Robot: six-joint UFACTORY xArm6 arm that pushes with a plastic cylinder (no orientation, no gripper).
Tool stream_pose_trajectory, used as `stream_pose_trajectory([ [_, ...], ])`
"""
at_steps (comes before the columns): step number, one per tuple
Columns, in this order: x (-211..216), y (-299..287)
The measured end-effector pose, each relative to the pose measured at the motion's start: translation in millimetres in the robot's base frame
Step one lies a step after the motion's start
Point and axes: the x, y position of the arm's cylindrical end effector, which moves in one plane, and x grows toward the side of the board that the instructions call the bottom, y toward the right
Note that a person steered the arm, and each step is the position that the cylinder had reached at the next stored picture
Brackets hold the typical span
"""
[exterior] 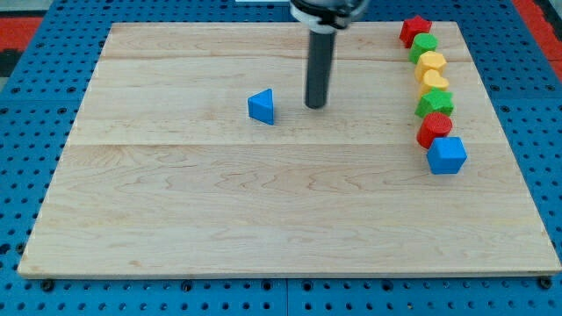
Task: Move the blue triangle towards the bottom right
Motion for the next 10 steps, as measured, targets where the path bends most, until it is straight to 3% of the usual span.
stream_pose_trajectory([
  [1,-21,-47],
  [3,14,-89],
  [7,35,16],
  [10,126,49],
])
